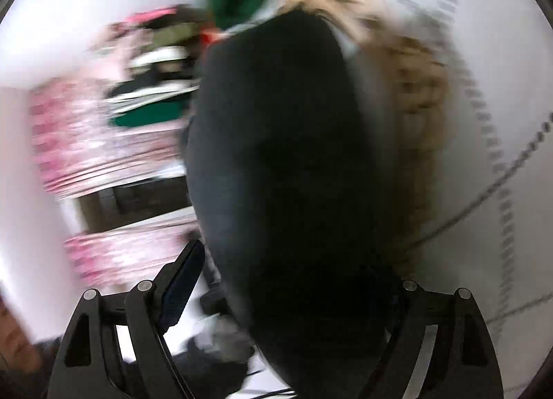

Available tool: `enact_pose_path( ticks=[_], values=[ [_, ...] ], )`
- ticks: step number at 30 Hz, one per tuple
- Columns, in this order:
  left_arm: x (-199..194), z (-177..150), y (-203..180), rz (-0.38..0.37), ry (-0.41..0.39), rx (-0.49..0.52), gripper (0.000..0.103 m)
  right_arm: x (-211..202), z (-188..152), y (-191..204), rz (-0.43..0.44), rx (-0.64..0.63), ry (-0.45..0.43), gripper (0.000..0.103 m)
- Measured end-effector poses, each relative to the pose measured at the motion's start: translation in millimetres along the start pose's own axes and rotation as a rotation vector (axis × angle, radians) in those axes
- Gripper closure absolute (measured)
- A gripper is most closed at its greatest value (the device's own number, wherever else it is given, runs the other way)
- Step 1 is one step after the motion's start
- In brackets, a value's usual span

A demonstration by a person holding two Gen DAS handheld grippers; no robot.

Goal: Fold large clothes

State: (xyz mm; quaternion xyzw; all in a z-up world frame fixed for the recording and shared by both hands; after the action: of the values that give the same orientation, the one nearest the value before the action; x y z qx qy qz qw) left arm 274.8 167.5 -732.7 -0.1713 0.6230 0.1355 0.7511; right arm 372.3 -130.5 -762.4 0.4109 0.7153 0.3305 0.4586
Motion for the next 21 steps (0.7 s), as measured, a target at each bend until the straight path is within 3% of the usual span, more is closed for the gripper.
enact_pose_path(
  ticks=[4, 6, 9, 12, 16, 18, 21],
  values=[
    [0, 4, 2, -0.005, 0.003, -0.006, 0.0, 14, 4, 3, 0.004, 0.006, -0.009, 0.02],
    [-9, 3, 11, 0.01, -0.004, -0.044, 0.0, 6, -1, 6, 0.006, 0.012, -0.038, 0.047],
    [-43, -13, 30, 0.006, -0.062, -0.159, 0.0, 8, -2, 5, 0.031, 0.042, -0.068, 0.051],
    [-73, -37, 50, -0.028, -0.119, -0.283, 0.0, 10, 0, -3, 0.051, 0.064, -0.078, 0.047],
    [-64, -66, 39, -0.175, -0.068, -0.398, 0.0, 14, 7, -10, 0.009, 0.058, -0.1, 0.034],
    [-46, -63, 35, -0.266, -0.05, -0.454, 0.0, 16, 9, -9, 0.0, 0.058, -0.09, 0.03],
    [-41, -42, 18, -0.317, -0.084, -0.469, 0.001, 7, 9, -8, -0.007, 0.06, -0.088, 0.03]
  ],
)
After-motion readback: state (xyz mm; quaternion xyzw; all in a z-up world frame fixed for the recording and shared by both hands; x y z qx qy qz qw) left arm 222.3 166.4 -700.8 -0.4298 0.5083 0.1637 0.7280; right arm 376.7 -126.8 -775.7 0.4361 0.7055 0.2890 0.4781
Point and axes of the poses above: each gripper's, at about its wrist camera, not at the fingertips, and x roughly the way its jaws point, y to its left, z to its top, the point moved 5 cm from there along x, roughly the way its jaws point, and after that the axes turned 7 degrees about x, right-handed, at the moved point
